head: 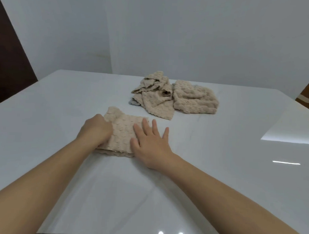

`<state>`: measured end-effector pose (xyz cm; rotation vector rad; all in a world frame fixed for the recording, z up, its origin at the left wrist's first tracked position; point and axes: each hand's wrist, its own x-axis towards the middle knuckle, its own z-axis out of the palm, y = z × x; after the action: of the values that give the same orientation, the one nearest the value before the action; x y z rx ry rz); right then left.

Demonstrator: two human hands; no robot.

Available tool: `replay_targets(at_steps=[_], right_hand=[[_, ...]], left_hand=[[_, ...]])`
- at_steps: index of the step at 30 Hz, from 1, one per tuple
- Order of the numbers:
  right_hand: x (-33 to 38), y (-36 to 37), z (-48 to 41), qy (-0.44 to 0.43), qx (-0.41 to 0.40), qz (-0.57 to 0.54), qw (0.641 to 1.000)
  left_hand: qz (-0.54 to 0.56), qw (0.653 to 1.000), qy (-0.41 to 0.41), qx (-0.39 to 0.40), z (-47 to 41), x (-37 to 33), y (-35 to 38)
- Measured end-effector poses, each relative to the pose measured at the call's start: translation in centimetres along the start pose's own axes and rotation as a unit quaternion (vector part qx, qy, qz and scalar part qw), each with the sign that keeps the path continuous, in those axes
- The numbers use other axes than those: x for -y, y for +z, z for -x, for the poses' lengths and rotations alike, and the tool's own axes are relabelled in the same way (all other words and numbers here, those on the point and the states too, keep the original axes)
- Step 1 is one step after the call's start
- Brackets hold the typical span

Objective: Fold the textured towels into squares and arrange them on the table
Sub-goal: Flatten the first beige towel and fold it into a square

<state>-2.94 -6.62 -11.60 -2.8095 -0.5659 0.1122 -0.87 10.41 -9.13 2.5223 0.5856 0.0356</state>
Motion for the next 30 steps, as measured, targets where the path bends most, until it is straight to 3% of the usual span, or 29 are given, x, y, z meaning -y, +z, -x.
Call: replay_targets(at_steps=[4,13,25,30], right_hand=[[5.0,1.9,-4.8,-0.037,0.002,0.011,0.999],[13.3,4.8,-13.3,-0.074,-0.001,-0.027,0.997],[18.4,6.2,-19.1,-0.111,0.013,-0.034,0.993],[20.1,6.8,-20.6,-0.122,0.02,-0.03,0.992]], left_hand=[[-0.083,0.993,-0.022,-0.085,-3.2,4.0,-1.9],[-0.134,0.972,-0.046,-0.189,-11.1,11.2,-5.7],[-0.062,0.974,-0.05,-0.214,-17.6,17.1,-9.7],[-0.111,0.963,-0.068,-0.236,-17.9,18.1,-10.7]])
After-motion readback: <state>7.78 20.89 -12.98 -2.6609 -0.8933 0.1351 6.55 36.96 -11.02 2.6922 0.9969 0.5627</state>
